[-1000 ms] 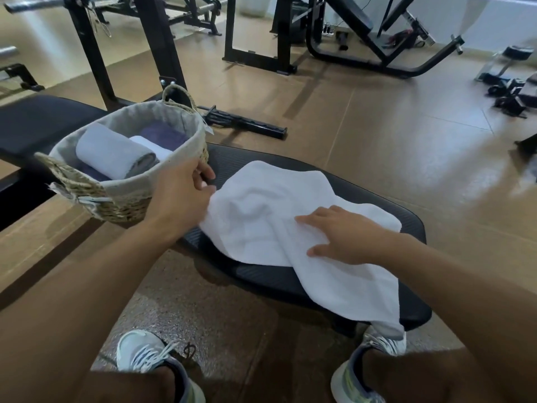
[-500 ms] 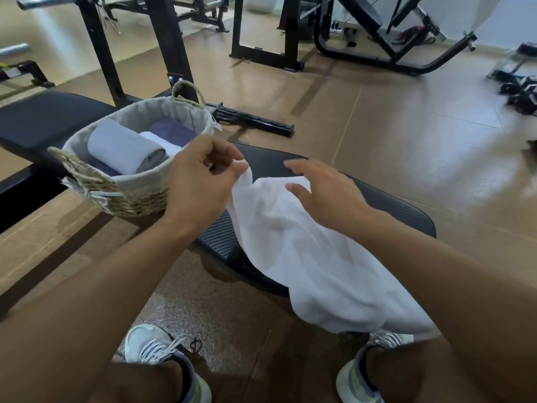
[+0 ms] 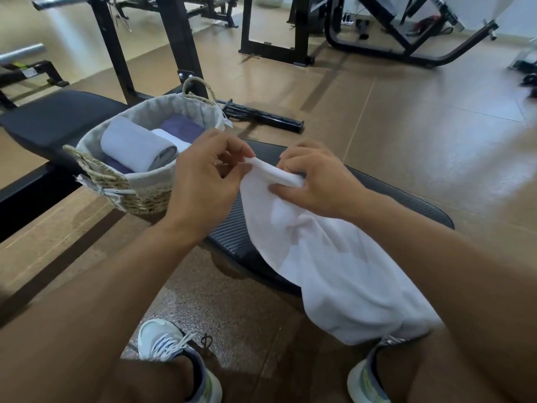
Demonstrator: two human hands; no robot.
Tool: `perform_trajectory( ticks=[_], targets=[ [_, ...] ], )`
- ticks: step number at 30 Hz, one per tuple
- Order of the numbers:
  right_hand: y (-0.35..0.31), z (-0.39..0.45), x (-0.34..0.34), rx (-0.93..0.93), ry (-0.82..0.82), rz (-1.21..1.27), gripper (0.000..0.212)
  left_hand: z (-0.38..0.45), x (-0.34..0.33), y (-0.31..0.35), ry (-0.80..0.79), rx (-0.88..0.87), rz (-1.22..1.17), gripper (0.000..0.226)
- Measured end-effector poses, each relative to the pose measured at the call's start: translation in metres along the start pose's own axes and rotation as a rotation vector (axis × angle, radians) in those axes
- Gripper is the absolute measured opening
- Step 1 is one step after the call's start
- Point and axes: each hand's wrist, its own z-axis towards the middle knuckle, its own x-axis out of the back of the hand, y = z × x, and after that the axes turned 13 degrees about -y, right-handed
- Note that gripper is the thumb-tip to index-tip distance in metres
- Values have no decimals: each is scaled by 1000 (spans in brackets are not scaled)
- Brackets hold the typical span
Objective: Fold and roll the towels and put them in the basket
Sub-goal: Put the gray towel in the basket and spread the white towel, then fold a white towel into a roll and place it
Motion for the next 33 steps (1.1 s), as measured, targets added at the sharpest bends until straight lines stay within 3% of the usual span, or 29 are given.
perform_trajectory(
  ticks=[6,9,13,16,20,23,25,27,29,30,33],
  targets=[
    [5,-16,33,-139,-112,172,57,10,-2,-15,54,85,114,23],
    [15,-25,42,-229,-96,128,48,15,-4,-22,69,138,140,21],
    [41,-30,46,-519,-116,-184,24,18,-6,-32,63,200,173,20],
    [56,-33,47,-663,95,-244,9,17,-9,-38,36,215,199,19],
    [58,-26,52,-762,260,-348,12,15,-10,-41,39,211,234,21],
    [60,-17,47,-771,337,-135,16,14,-7,-42,48,235,271,21],
    [60,-8,38,-662,382,194,19,14,-6,-42,54,242,286,21],
    [62,-3,28,-505,278,399,36,15,-4,-44,62,251,298,22],
    [63,-5,21,-418,16,380,76,15,-2,-48,35,299,295,21],
    [63,-7,17,-409,-84,320,86,14,-1,-50,-1,337,297,19],
    [63,-22,8,-412,-218,101,84,12,-4,-47,-104,384,346,19]
  ],
)
